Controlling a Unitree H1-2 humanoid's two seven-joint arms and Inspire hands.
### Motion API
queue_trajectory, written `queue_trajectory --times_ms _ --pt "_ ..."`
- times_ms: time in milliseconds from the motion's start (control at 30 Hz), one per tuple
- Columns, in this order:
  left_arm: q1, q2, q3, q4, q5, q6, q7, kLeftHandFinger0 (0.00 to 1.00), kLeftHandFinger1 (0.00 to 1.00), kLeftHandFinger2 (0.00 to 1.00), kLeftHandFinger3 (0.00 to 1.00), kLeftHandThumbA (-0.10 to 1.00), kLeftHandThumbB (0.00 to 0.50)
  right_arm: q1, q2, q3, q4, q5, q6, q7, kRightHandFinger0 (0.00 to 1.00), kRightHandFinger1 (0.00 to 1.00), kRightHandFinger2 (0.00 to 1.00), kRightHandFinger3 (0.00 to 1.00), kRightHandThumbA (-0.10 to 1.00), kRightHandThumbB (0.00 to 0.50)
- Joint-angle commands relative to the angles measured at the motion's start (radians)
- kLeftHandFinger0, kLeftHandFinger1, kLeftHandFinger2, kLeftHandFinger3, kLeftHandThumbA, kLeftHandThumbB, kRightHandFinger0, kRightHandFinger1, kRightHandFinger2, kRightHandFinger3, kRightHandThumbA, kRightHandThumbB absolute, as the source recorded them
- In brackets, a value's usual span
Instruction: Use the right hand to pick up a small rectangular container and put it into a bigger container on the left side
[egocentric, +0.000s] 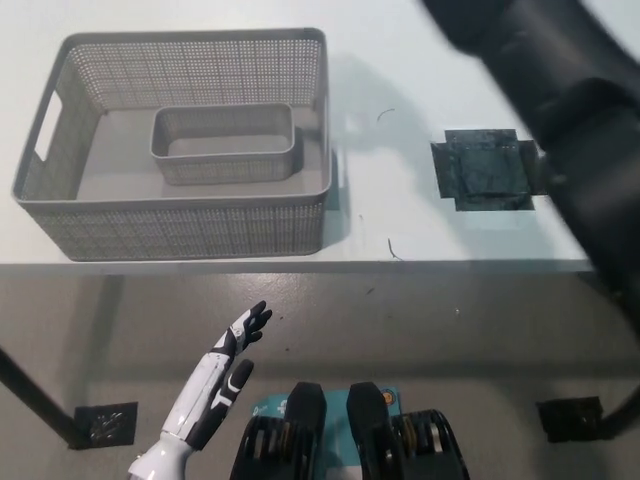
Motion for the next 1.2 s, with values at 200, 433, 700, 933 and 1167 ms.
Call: queue_trajectory --times_ms 200,433,700,933,1167 --pt "-0.040 -0.007 0.027 0.003 -0.017 -0.032 0.026 1.00 1.00 1.00 1.00 1.00 0.350 0.501 -0.273 -0.434 -1.322 0.569 0.276 0.137 1.00 1.00 1.00 1.00 0.99 0.326" --pt "-0.050 -0.020 0.029 0.002 -0.013 -0.031 0.037 1.00 1.00 1.00 1.00 1.00 0.336 0.928 -0.228 -0.459 -1.714 0.824 0.269 -0.020 1.00 1.00 1.00 1.00 1.00 0.320" --pt "-0.039 -0.022 0.030 -0.002 -0.034 -0.022 0.029 1.00 1.00 1.00 1.00 1.00 0.337 1.404 -0.097 -0.197 -1.818 0.741 0.025 -0.094 1.00 1.00 1.00 1.00 1.00 0.437" --pt "-0.039 -0.011 0.033 0.014 -0.042 -0.025 0.021 1.00 1.00 1.00 1.00 1.00 0.355 1.712 0.077 -0.082 -1.603 0.415 -0.273 -0.166 1.00 1.00 1.00 1.00 1.00 0.311" --pt "-0.032 -0.011 0.035 0.020 -0.031 -0.031 0.025 1.00 1.00 1.00 1.00 1.00 0.357 1.747 0.116 -0.129 -1.433 0.478 -0.296 -0.135 1.00 1.00 1.00 1.00 1.00 0.240"
